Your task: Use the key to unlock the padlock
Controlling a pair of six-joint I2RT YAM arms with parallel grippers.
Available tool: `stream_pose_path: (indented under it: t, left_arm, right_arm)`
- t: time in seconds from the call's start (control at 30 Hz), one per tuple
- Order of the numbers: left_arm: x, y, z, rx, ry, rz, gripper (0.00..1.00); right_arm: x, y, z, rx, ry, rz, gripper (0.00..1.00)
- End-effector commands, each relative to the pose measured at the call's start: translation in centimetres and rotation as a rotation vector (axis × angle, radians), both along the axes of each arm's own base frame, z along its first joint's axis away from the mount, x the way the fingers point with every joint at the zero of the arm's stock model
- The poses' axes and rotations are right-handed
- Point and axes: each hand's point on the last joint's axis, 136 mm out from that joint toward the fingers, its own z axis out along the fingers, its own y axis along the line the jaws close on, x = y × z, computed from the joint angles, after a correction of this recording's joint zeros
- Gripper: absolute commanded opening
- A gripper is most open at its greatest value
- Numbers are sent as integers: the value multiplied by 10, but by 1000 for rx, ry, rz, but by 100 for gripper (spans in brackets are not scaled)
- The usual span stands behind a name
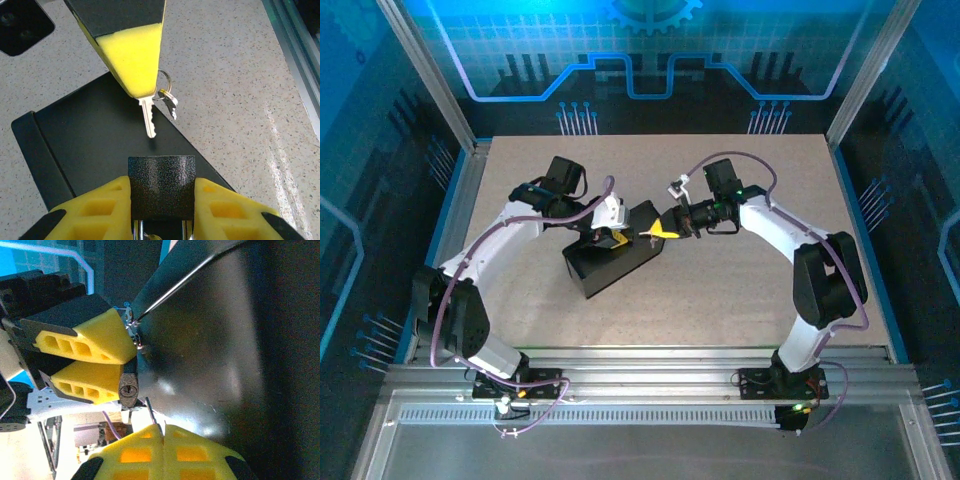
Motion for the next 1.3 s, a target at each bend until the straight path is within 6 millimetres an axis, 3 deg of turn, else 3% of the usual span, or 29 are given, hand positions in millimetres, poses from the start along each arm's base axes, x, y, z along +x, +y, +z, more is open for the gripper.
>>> stream_pose_path:
  t: [0.0,0.23,0.63,1.27]
  left_arm:
    - [-5,-12,15,-52,-18,-67,0]
    - [-2,-14,17,-40,-34,-66,0]
    - [0,-17,11,-34,-36,-60,0]
    - [1,-15,5,-44,-38,-48,0]
  right_arm:
    - [-3,-1,16,44,-2,-3,0]
    - [-6,1,28,71,-13,12,0]
    - [-10,10,23,76,2,51,0]
    - [-7,9,8,43,30,33,0]
